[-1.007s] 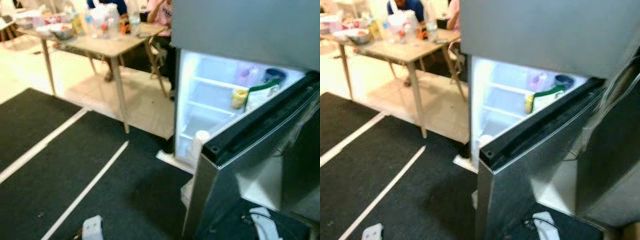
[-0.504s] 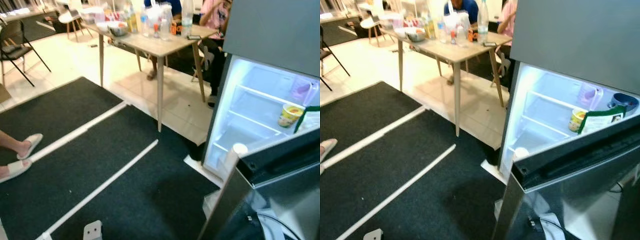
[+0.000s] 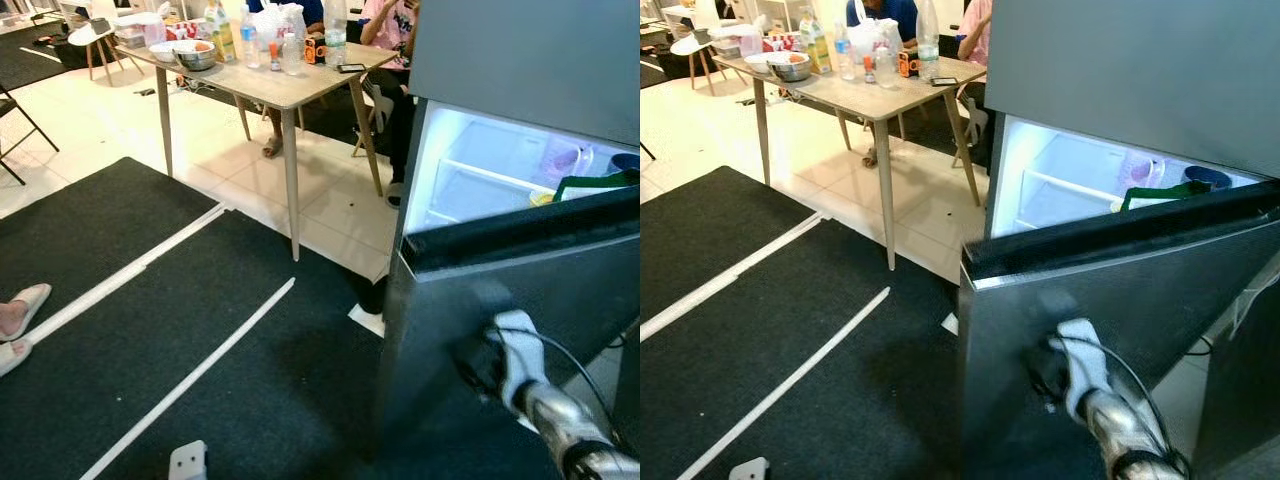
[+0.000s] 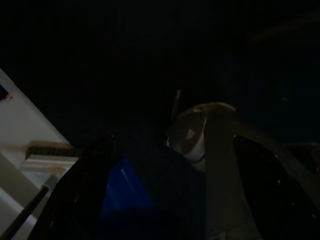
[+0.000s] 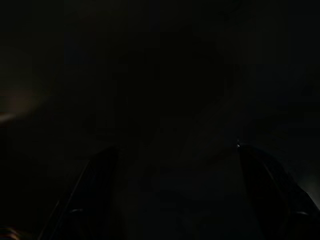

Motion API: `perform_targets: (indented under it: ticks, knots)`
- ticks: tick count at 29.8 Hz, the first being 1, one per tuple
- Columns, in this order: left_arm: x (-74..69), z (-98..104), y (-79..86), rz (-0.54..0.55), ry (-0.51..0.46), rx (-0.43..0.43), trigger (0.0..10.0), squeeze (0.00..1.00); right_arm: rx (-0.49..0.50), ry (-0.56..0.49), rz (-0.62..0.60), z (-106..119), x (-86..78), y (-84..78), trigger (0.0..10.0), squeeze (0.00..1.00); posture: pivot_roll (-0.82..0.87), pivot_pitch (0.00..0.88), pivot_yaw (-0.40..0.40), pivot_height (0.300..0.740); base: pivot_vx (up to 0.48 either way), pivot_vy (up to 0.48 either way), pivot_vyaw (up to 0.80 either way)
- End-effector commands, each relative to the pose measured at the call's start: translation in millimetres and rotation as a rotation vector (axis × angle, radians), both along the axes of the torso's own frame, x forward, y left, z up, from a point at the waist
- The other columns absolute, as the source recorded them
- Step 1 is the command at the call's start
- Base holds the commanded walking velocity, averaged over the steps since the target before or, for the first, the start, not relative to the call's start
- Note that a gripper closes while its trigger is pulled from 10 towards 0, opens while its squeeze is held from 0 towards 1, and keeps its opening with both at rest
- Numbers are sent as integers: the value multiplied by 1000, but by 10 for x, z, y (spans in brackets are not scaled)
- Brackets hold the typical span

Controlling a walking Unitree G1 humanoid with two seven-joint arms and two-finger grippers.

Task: Restocking fridge

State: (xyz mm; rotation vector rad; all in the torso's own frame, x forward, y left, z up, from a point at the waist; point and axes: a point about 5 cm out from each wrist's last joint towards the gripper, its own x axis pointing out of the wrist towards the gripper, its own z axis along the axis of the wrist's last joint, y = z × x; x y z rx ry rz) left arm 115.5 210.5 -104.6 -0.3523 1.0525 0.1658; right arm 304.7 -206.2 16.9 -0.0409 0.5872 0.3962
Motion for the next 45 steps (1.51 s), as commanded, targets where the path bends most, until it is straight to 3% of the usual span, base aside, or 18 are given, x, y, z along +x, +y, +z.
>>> perform_targets:
  ticks: [1,2,4,6,8,13,14,15,18,20,22,25,27,28,29,31,36,45]
  knots:
    - [-12,-4,1,-6,7,-2,10000,0,24,-243,79,503,389,198,10000,0,-27,0,13,740,0,0,0]
    - [-13,-4,0,-6,7,-3,10000,0,35,-357,62,799,589,312,10000,0,-23,0,8,740,0,0,0]
    - [-13,-4,0,-6,7,-3,10000,0,35,-357,62,799,589,312,10000,0,-23,0,8,740,0,0,0]
    - [-11,-3,2,-5,5,-3,10000,0,131,-549,-29,1354,866,471,10000,0,-23,0,8,740,0,0,0]
    - [-7,-1,4,-3,3,-2,10000,0,174,-610,-66,1533,930,507,10000,0,-13,0,5,740,0,0,0]
    - [-4,0,7,-5,2,-1,10000,0,169,-586,-91,1438,904,499,10000,0,-13,0,5,740,0,0,0]
    - [-6,-2,1,-12,4,1,10000,0,83,-385,-102,831,652,395,10000,0,-12,0,10,740,0,0,0]
    - [-6,-2,1,-12,4,1,10000,0,83,-385,-102,831,652,395,10000,0,-12,0,10,740,0,0,0]
    - [2,-1,-5,-24,4,8,10000,0,-8,-131,-122,121,182,247,10000,0,-11,0,11,740,0,0,0]
    - [2,-1,-5,-24,4,8,10000,0,-8,-131,-122,121,182,247,10000,0,-11,0,11,740,0,0,0]
    - [22,6,0,-29,-1,15,10000,0,-80,60,-193,-327,-250,90,10000,0,-10,0,15,740,0,0,0]
    - [33,10,3,-41,-4,22,10000,0,-134,232,-247,-664,-698,-46,10000,0,-9,0,14,740,0,0,0]
    - [33,10,3,-41,-4,22,10000,0,-134,232,-247,-664,-698,-46,10000,0,-9,0,14,740,0,0,0]
    - [36,11,4,-42,-4,23,10000,0,-157,305,-270,-786,-907,-115,10000,0,-9,0,12,740,0,0,694]
    - [36,11,4,-42,-4,23,10000,0,-157,305,-270,-786,-907,-115,10000,0,-9,0,12,740,0,0,694]
    - [48,14,-1,-45,-8,25,10000,0,-235,438,-272,-976,-1312,-239,10000,0,-9,0,12,740,0,0,775]
    - [56,15,-10,-49,-11,27,10000,0,-277,508,-247,-1062,-1545,-293,10000,0,-7,0,7,740,0,0,769]
    - [62,12,-44,-54,-11,9,10000,0,-331,493,-199,-1042,-1501,-306,10000,0,-14,0,6,740,0,0,769]
